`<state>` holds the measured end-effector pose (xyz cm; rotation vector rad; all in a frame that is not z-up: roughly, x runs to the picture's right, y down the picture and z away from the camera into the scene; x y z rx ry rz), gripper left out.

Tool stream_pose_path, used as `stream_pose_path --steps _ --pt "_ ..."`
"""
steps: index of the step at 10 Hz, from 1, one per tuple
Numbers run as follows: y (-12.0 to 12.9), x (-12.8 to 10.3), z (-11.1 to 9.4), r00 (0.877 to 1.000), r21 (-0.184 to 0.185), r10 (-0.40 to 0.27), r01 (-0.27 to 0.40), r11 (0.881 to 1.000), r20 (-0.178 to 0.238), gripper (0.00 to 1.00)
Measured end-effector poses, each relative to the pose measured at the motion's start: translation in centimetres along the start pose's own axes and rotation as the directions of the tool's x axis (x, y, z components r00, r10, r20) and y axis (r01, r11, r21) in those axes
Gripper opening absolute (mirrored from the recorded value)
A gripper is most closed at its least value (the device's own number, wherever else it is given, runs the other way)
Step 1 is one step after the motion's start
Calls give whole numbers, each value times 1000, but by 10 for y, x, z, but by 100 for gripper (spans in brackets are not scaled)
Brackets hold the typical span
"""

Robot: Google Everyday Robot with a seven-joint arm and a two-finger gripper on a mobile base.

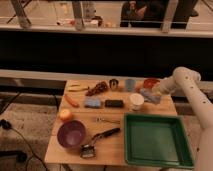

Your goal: Place towel in red bowl

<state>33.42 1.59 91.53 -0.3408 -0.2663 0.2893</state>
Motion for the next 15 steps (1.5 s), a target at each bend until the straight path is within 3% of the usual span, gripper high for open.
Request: stream_pose_path --steps 3,9,10,15 --pt "0 -1 -1 1000 2 -5 5 1000 -3 79" --pt "-2 6 21 1000 -34 25 -25 999 13 79" --pt "-3 8 21 999 -35 30 -30 999 15 74" --pt "-5 12 14 999 -24 37 -36 999 29 26"
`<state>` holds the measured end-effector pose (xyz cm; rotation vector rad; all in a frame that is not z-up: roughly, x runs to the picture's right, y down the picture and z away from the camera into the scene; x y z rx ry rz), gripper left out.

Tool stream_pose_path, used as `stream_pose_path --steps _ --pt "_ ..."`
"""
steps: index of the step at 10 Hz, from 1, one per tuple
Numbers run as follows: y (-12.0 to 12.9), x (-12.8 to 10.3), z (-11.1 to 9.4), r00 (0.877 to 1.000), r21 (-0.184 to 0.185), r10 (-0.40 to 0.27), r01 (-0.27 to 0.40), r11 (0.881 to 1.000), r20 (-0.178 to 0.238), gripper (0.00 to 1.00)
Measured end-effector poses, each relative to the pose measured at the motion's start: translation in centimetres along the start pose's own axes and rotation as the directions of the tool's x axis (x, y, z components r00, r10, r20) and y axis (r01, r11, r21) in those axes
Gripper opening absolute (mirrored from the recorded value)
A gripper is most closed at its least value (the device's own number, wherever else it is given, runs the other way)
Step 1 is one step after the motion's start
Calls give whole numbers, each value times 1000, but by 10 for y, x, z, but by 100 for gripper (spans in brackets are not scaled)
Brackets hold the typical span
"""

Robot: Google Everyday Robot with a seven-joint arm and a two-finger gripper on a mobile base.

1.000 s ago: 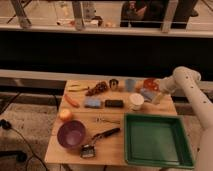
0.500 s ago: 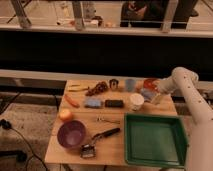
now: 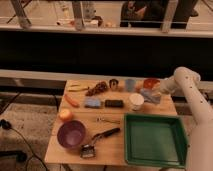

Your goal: Place towel in red bowl

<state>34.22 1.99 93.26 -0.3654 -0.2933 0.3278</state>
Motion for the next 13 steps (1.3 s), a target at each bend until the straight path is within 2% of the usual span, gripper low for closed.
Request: stream_pose_path --steps 1,3,10,13 --pt "0 0 -1 1000 0 0 0 1000 2 13" --pt "0 -3 -2 1000 2 -2 2 1000 8 4" --pt "-5 -16 -14 998 29 -2 0 1000 55 3" --pt "-7 -16 -11 998 6 -5 5 1000 56 3"
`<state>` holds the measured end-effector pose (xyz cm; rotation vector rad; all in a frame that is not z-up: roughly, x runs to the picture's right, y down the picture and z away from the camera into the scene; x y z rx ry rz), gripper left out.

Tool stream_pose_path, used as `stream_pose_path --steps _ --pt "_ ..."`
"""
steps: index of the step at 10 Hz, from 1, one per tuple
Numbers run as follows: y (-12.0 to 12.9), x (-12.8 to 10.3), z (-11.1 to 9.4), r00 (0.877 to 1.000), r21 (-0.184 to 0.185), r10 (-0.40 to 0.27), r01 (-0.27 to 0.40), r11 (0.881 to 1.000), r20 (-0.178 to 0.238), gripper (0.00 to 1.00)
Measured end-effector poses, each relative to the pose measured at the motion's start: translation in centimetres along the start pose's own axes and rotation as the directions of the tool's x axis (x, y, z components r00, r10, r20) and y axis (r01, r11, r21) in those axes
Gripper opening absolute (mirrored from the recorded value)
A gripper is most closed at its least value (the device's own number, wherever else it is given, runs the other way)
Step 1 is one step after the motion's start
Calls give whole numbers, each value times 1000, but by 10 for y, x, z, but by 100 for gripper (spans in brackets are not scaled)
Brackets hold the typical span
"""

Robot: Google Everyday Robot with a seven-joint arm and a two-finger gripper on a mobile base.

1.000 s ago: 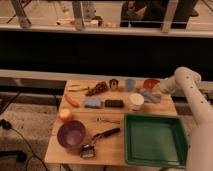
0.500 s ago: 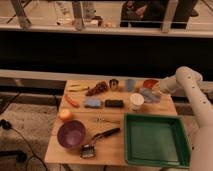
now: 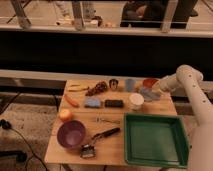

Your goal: Place towel in red bowl

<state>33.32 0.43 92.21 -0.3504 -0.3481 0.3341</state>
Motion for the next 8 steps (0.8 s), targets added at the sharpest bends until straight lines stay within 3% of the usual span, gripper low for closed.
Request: stream_pose_path --steps 3,5,8 --pt "-3 5 8 1000 -58 9 -9 998 -6 3" --pt "-7 7 5 1000 -50 8 -9 999 -11 3" --pt "-16 3 -8 1000 -8 -1 1 1000 -15 3"
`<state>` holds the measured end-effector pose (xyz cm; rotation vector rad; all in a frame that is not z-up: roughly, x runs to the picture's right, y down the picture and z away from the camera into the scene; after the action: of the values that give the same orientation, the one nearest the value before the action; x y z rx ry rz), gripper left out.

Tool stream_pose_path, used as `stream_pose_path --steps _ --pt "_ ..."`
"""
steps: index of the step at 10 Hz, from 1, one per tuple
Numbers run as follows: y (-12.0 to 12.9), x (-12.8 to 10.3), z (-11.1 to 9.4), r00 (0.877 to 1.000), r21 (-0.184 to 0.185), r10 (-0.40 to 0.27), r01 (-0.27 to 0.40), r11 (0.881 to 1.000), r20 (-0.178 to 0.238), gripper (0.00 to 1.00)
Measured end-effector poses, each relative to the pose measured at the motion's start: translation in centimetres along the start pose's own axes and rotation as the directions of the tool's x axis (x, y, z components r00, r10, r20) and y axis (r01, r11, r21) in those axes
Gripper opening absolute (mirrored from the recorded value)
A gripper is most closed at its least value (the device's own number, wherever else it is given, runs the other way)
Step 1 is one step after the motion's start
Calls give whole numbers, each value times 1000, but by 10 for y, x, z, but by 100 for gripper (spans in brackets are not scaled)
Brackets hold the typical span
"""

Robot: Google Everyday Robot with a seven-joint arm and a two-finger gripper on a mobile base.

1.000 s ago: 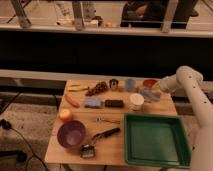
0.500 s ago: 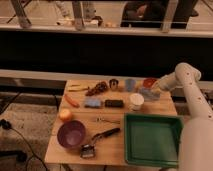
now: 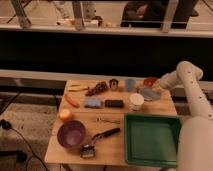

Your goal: Place towel in red bowl

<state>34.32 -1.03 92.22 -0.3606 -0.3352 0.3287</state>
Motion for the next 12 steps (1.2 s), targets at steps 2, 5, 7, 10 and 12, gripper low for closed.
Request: stream_pose_path --steps 2,5,7,10,12 --pt "-5 -3 -11 1000 28 -5 5 1000 -2 3" --pt "-13 -10 -26 1000 71 -14 13 997 6 3" --pt "-19 -15 -30 1000 96 -19 17 995 17 3" --pt "-34 -35 -37 998 150 -47 39 988 49 3" --pt "-40 -47 -41 996 177 -64 51 983 67 3"
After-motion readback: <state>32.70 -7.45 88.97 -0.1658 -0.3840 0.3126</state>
